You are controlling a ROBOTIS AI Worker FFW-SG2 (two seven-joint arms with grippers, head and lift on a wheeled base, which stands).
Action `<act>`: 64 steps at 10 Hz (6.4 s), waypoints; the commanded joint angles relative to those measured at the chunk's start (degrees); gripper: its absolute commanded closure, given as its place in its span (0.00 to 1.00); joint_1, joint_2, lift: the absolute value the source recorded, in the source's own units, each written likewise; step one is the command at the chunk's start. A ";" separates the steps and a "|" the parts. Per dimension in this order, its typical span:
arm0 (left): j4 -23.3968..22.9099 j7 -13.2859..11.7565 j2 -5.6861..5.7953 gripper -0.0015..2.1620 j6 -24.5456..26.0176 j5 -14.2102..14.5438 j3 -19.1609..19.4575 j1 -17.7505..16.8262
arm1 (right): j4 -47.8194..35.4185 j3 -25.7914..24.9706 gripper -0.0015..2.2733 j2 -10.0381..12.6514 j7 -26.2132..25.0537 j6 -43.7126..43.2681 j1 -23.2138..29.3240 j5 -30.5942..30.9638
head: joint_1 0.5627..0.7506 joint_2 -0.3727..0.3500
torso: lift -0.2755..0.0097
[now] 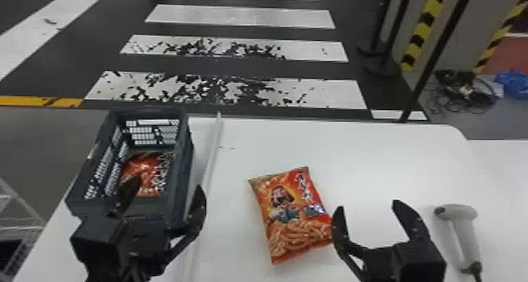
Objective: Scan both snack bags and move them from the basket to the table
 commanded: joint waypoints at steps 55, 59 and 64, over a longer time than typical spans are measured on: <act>5.37 -6.36 -1.63 0.02 -0.80 5.89 7.89 6.86 | 3.82 23.42 0.99 -7.45 7.65 34.07 -21.10 29.00 | 0.70 0.88 | 0.62; 6.16 -6.28 -1.28 0.02 -0.10 4.83 6.22 5.45 | -8.22 14.37 0.99 0.64 7.65 37.06 -17.85 16.43 | 0.70 0.77 | 0.62; 7.13 -6.36 0.04 0.02 -0.10 4.48 4.99 4.22 | -13.58 -3.91 0.99 6.49 5.10 41.63 -16.18 -3.34 | 0.70 0.66 | 0.62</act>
